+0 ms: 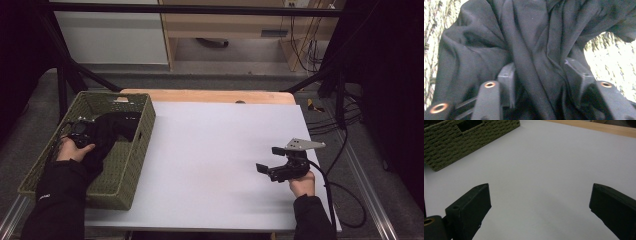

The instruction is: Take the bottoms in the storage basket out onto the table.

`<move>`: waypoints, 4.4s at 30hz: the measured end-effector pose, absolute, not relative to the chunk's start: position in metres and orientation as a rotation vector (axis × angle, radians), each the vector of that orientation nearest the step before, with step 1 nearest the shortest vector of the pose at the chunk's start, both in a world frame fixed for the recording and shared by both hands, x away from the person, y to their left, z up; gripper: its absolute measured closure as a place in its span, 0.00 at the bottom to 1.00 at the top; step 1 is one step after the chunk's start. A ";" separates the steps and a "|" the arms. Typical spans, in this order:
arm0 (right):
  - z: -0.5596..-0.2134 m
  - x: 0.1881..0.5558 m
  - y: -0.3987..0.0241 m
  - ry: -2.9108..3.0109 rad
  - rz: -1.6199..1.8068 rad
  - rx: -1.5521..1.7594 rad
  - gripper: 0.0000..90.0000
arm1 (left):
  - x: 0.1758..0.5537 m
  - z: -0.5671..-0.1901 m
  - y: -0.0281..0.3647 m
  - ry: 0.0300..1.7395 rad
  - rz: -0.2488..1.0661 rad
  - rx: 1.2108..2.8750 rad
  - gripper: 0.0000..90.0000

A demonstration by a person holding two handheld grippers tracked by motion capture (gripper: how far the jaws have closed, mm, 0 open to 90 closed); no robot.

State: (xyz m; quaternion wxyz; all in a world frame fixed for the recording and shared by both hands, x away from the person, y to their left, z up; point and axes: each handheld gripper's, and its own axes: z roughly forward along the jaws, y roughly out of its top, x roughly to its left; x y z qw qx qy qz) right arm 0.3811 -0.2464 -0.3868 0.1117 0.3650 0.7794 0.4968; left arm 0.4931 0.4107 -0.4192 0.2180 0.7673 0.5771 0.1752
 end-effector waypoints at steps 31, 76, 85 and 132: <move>-0.385 0.380 -0.248 2.276 1.467 1.071 0.05 | 0.482 -0.389 0.406 1.577 0.456 2.016 0.92; -0.384 0.381 -0.249 2.264 1.475 1.085 0.05 | 0.453 -0.340 0.404 1.305 0.531 1.758 0.93; -0.384 0.380 -0.249 2.260 1.472 1.083 0.05 | 0.444 -0.327 0.403 1.278 0.522 1.761 0.93; -0.384 0.380 -0.249 2.258 1.468 1.087 0.05 | 0.402 -0.237 0.383 1.076 0.541 1.806 0.93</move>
